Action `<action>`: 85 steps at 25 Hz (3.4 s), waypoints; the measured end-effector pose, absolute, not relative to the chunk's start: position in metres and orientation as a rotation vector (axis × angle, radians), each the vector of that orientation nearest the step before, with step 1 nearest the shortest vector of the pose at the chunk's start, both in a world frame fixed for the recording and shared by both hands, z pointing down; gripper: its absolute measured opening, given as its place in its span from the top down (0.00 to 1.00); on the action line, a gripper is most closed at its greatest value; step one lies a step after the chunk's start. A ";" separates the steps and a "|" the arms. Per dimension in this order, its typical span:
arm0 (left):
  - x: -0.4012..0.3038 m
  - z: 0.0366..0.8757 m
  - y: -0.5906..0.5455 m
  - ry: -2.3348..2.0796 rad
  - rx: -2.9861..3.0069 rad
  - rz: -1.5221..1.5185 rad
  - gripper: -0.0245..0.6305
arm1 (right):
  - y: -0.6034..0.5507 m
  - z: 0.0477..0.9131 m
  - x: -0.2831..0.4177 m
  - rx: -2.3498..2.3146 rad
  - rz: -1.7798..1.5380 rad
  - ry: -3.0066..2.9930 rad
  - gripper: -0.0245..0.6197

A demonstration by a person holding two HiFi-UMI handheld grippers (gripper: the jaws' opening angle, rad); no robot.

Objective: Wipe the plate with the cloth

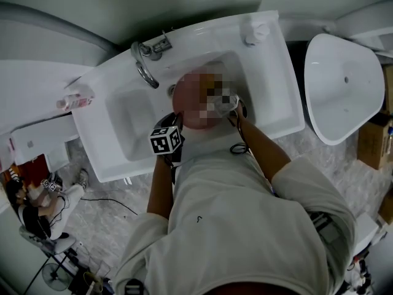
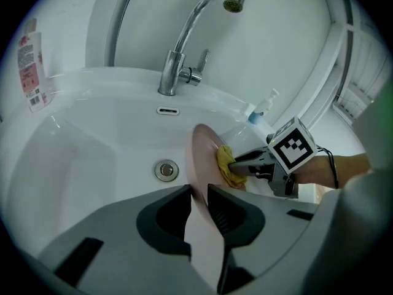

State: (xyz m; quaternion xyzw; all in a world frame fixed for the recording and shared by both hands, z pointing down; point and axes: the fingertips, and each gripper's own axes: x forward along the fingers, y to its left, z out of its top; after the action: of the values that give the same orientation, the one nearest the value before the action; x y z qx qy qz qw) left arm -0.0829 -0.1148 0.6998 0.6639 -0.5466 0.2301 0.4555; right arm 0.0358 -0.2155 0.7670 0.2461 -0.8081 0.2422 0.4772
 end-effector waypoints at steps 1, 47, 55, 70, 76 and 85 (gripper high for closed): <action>-0.085 0.701 -0.114 -1.347 1.634 0.569 0.81 | -0.215 0.766 0.030 0.592 0.585 -1.994 0.86; -0.086 0.730 -0.092 -1.303 1.515 0.520 0.81 | -0.185 0.781 0.043 0.487 0.744 -1.845 0.86; -0.088 0.731 -0.090 -1.302 1.505 0.539 0.81 | -0.200 0.772 0.010 0.569 0.729 -1.977 0.86; -0.095 0.747 -0.092 -1.307 1.472 0.580 0.81 | -0.120 0.754 -0.056 0.122 0.571 -2.097 0.86; -0.095 0.756 -0.095 -1.292 1.451 0.572 0.81 | -0.107 0.741 -0.040 0.097 0.512 -2.086 0.86; -0.098 0.787 -0.101 -1.287 1.396 0.673 0.82 | -0.143 0.728 0.012 0.315 0.573 -2.079 0.86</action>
State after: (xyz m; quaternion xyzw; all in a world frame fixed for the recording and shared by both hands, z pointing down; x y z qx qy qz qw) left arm -0.0977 -0.1014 0.7873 0.5859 -0.5402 0.2823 0.5341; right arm 0.0125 -0.1425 0.7277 0.1280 -0.8456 0.2332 0.4628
